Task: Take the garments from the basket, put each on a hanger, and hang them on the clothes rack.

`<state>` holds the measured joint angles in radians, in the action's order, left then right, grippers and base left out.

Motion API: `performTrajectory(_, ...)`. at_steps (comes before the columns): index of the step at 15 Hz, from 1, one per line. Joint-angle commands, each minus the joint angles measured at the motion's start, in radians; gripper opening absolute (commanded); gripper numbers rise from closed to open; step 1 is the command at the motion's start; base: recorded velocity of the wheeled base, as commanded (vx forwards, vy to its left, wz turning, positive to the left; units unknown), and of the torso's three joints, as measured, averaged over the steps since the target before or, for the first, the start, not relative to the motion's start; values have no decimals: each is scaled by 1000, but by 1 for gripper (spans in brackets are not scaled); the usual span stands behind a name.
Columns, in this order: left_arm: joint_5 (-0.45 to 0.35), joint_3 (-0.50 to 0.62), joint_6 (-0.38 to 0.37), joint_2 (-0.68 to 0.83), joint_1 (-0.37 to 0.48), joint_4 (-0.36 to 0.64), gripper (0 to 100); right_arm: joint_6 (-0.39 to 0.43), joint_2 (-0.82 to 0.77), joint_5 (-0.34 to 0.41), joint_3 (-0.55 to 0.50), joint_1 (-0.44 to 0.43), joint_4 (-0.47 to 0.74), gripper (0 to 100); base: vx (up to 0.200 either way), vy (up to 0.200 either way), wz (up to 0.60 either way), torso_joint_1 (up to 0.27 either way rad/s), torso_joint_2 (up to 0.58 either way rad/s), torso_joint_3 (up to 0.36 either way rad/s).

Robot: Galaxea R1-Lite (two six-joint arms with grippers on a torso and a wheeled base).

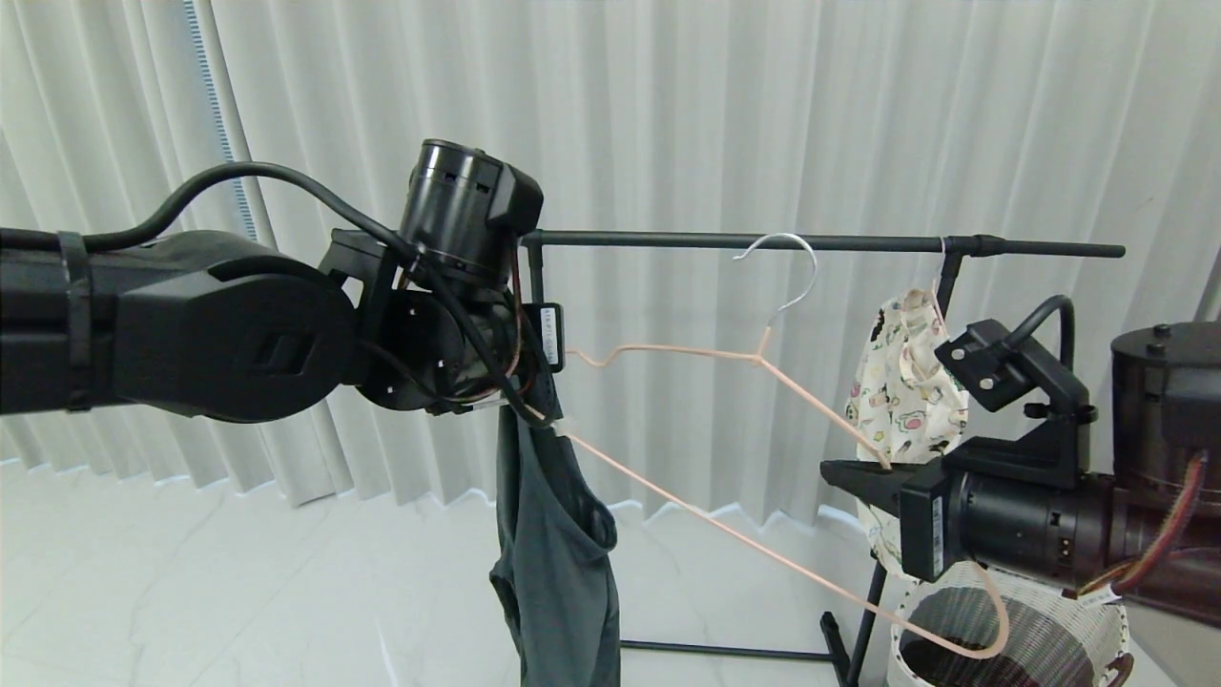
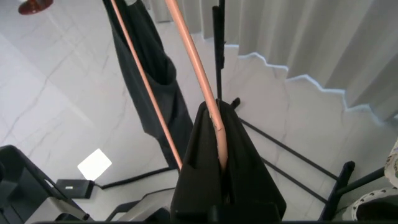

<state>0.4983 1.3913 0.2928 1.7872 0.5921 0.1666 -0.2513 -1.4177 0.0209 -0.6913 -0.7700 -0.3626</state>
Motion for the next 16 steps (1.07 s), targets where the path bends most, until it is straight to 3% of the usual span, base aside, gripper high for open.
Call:
performTrajectory(1,0,6,3,1,0,5,0,0,-37,-2,-10,-14,-1,0,0,0,0,0,0,0)
performTrajectory(8,0,8,43,-9,11,40,0,1,-136,-62,-24,-60,-90,0,0,0,0,0,0,0)
performTrajectory(16,0,8,82,-65,98,64,0,1,-207,-70,-60,-118,-101,0,0,0,0,0,0,0)
